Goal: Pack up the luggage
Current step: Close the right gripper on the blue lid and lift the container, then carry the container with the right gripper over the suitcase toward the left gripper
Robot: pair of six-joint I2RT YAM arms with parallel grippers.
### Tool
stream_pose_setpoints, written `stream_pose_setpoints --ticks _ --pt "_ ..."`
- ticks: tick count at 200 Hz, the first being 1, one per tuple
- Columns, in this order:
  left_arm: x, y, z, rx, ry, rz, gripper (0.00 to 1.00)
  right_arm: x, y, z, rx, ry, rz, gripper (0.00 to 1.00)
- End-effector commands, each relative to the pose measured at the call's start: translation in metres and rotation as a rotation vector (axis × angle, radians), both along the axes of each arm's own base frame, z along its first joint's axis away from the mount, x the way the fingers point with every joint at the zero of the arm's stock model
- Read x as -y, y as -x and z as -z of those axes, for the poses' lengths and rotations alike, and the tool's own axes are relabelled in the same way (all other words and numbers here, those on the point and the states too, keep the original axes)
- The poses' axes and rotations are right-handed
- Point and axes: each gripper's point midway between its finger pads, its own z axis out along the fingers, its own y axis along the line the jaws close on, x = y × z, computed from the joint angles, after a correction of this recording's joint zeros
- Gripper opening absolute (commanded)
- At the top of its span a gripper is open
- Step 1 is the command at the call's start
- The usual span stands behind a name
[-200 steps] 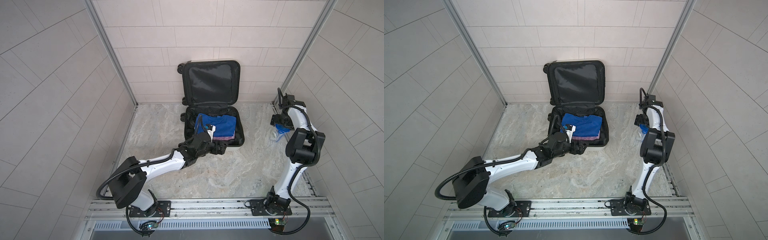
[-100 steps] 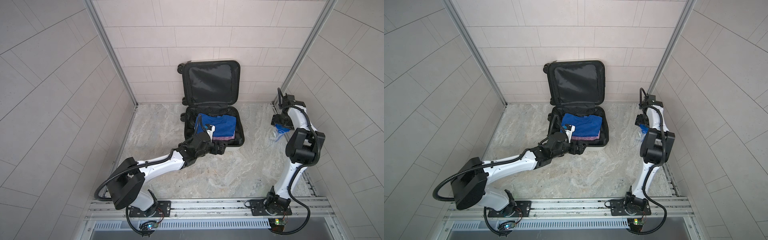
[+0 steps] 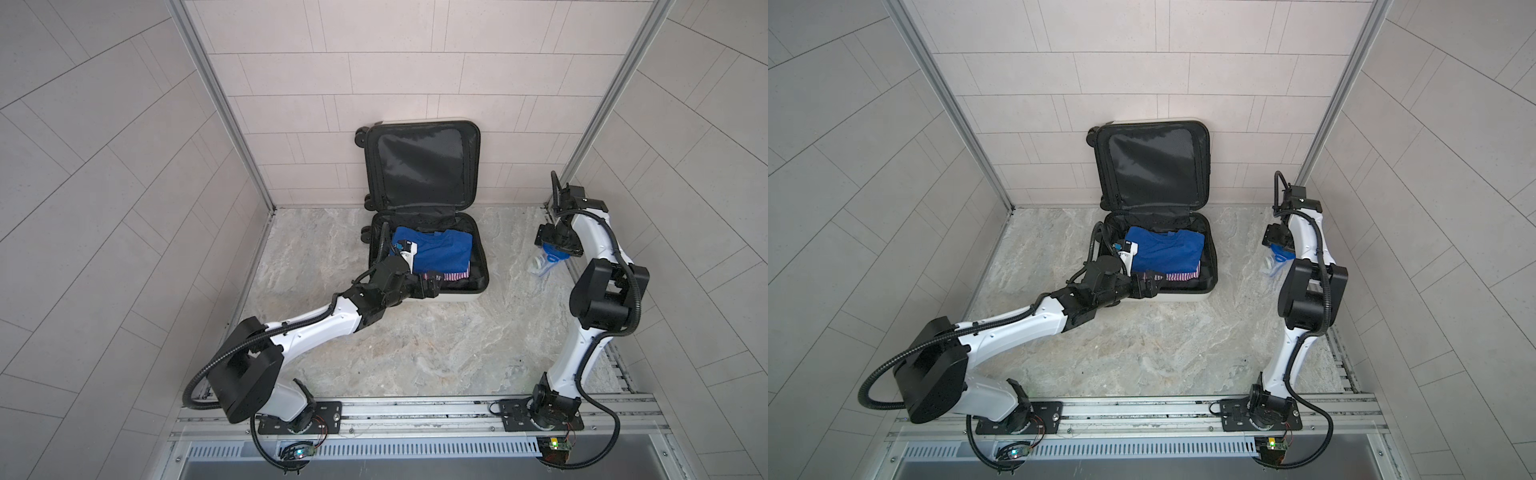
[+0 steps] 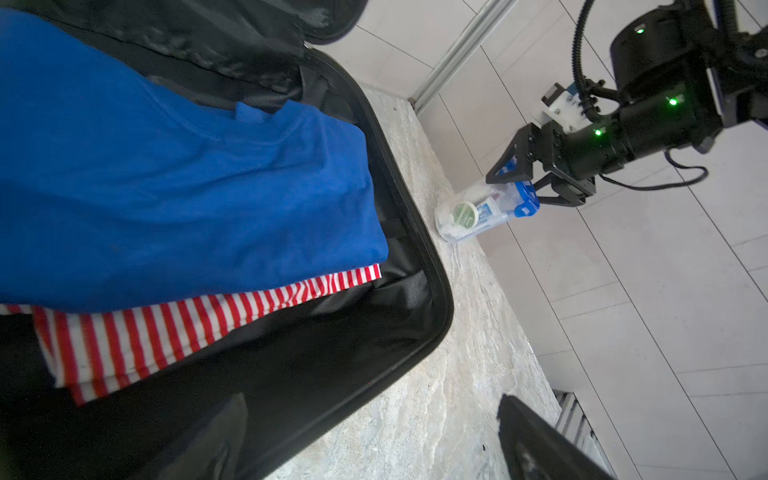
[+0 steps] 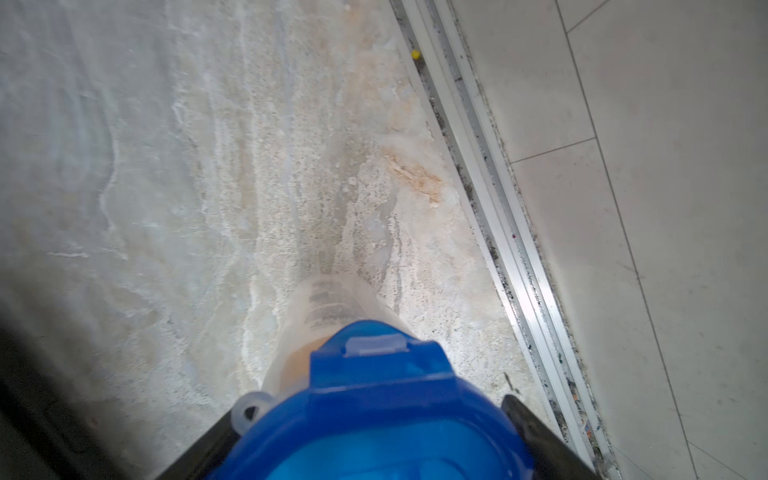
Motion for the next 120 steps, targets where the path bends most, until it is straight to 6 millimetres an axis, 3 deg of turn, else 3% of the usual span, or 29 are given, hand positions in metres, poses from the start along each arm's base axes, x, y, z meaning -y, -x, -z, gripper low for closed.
stream_pose_setpoints --ticks 1,59,120 --pt "-0.011 -0.003 -0.013 -0.005 0.029 -0.02 1.0 -0.016 0.001 -0.053 0.14 -0.01 0.007 0.8" --pt "-0.016 -0.02 -0.012 -0.049 0.059 -0.024 1.0 -0.064 0.002 -0.11 0.362 -0.107 -0.037 0.79" --pt "-0.013 -0.032 -0.011 -0.105 0.108 -0.031 1.0 -0.102 0.023 -0.145 0.531 -0.207 -0.07 0.79"
